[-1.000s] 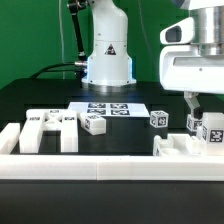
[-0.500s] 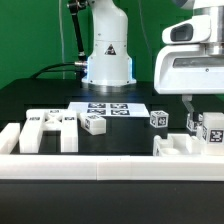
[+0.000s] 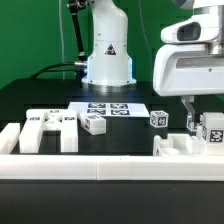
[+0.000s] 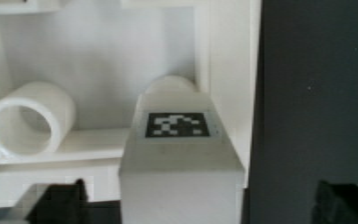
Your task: Assemble chair
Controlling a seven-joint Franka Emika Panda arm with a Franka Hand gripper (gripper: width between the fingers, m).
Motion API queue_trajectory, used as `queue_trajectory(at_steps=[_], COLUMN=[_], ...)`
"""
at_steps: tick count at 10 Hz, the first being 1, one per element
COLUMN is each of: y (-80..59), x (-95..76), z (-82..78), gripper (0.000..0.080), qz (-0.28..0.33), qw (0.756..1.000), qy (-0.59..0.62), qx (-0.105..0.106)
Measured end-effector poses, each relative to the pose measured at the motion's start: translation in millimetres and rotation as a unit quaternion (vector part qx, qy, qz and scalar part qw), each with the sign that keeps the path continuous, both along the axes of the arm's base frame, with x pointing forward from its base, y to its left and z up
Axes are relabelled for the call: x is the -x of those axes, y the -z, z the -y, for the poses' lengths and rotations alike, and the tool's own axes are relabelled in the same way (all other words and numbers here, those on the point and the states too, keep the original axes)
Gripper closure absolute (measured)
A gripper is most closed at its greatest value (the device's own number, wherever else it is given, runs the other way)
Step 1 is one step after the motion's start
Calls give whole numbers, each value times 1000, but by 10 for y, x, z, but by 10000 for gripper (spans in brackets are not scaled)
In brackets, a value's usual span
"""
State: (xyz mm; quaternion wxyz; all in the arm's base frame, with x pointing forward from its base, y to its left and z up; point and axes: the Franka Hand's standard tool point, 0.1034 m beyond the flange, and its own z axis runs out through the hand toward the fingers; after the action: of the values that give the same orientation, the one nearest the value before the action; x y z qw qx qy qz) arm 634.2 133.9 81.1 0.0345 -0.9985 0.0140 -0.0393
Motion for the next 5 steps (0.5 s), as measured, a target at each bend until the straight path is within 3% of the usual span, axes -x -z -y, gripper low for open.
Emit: queue_trajectory(at_steps=[1,2,3,5], y=[0,-1,0,2], x=[0,-2,-4,-4], z=[1,7,17,22], gripper=[420,420,507,507], qz=[0,0,0,0], qw=[1000,1000,1000,1000], qy=[0,0,1,1], qx=[0,0,1,1])
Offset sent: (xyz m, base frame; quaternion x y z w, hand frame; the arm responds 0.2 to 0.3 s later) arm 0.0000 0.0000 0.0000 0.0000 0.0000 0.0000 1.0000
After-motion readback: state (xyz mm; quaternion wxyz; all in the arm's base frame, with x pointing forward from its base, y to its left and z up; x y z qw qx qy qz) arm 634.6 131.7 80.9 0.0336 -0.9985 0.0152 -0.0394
